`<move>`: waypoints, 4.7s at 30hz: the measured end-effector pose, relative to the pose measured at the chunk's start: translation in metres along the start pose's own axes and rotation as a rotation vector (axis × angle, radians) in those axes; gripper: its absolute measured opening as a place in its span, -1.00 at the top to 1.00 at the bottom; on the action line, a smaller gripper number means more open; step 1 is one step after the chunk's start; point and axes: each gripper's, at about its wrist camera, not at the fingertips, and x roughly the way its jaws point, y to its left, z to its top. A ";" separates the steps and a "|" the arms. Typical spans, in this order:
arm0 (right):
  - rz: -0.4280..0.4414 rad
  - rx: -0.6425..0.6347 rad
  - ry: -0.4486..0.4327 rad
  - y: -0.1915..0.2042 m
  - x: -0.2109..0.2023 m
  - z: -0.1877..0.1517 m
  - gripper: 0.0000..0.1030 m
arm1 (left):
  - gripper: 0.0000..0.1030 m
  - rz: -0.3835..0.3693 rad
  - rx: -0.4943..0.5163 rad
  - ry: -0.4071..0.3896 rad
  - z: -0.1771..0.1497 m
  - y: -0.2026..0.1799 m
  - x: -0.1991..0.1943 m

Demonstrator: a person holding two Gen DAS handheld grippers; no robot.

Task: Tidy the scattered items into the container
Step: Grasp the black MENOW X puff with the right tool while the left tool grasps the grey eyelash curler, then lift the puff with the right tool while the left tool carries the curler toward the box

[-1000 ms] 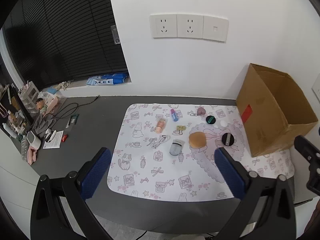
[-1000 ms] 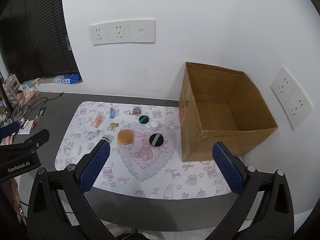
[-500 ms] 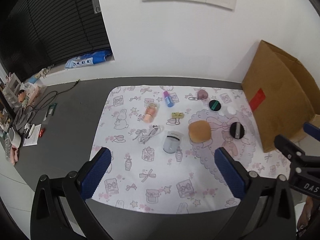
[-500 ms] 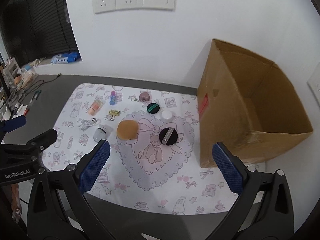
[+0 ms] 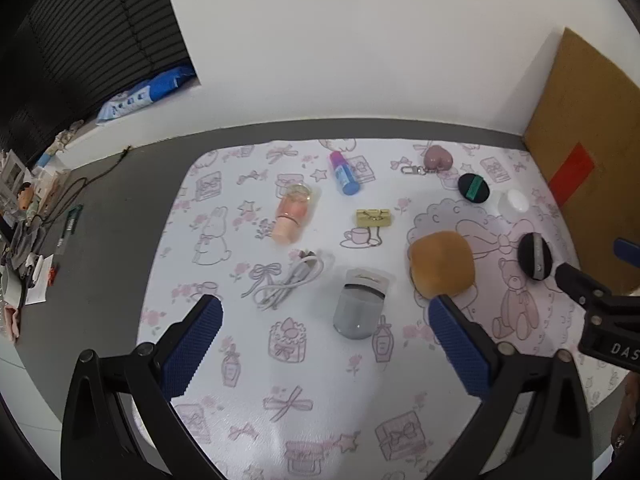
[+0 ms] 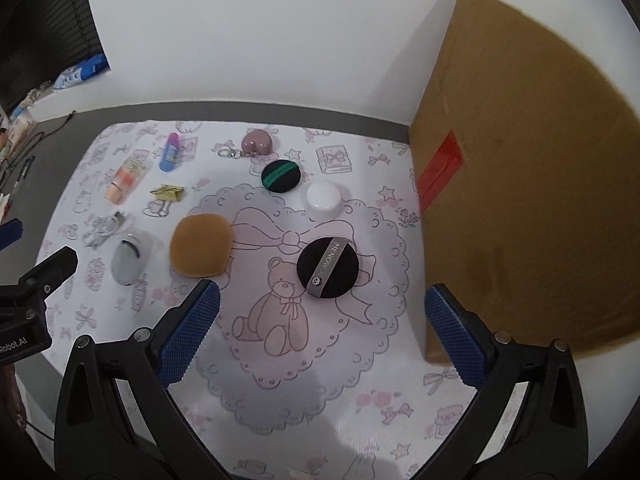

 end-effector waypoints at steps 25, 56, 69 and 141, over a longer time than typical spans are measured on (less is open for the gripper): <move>0.056 0.029 0.045 -0.007 0.097 -0.007 -1.00 | -1.00 -0.046 -0.015 0.031 -0.011 -0.013 0.084; 0.079 0.002 0.046 0.007 0.091 0.001 0.09 | 0.31 -0.100 0.037 0.011 -0.013 -0.035 0.070; 0.120 0.026 0.047 -0.007 0.079 -0.009 0.24 | 0.31 -0.074 0.025 0.001 -0.009 -0.029 0.059; 0.015 0.025 -0.426 -0.042 -0.294 0.012 0.23 | 0.31 -0.075 -0.002 -0.430 0.053 -0.071 -0.272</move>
